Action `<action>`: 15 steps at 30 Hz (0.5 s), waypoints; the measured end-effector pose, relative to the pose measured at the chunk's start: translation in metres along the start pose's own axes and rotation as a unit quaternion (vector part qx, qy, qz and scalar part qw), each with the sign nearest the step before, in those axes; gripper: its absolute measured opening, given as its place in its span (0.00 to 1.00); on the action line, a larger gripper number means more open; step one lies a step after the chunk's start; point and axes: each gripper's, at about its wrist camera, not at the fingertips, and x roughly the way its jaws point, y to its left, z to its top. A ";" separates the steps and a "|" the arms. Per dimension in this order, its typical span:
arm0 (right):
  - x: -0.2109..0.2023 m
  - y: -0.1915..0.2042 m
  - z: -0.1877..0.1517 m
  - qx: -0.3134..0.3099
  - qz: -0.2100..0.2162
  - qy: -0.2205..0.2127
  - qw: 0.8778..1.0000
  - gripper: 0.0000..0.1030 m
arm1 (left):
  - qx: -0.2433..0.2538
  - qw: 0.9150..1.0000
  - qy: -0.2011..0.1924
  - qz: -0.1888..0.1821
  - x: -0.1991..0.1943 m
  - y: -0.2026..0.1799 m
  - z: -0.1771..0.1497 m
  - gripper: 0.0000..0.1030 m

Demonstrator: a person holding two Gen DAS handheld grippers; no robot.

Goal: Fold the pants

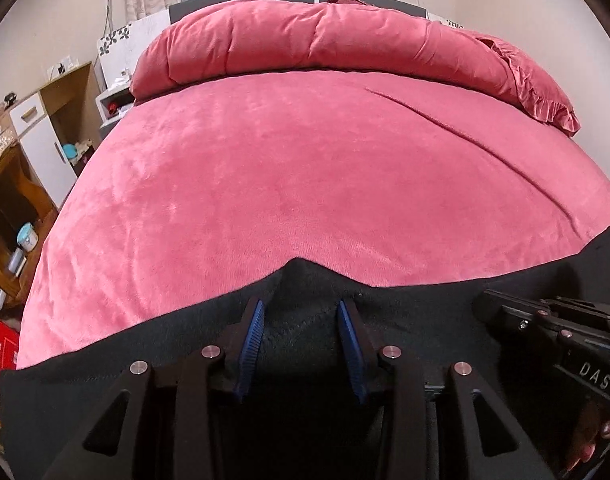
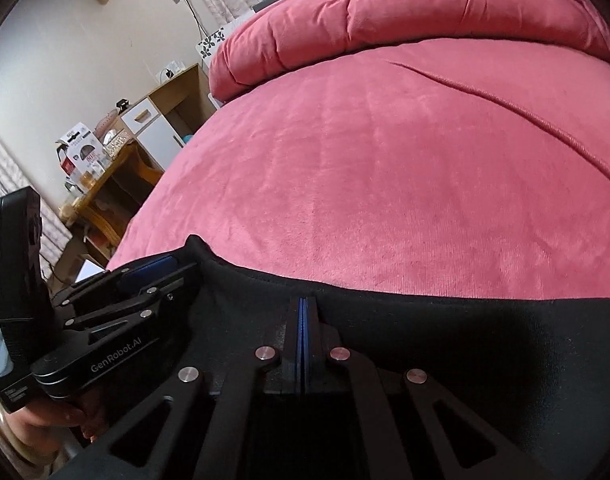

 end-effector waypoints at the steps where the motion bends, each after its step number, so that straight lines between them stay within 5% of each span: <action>1: -0.006 0.000 -0.002 0.009 0.008 0.000 1.000 0.03 | -0.009 1.000 0.004 -0.002 -0.005 0.001 -0.002 0.38; 6: -0.051 0.000 -0.012 0.025 -0.002 -0.024 0.999 0.24 | -0.077 0.997 0.004 -0.028 -0.035 0.018 -0.024 0.38; 15: -0.130 -0.065 -0.037 0.088 -0.092 -0.032 0.991 0.27 | -0.086 0.996 0.008 -0.008 -0.063 0.027 -0.073 0.38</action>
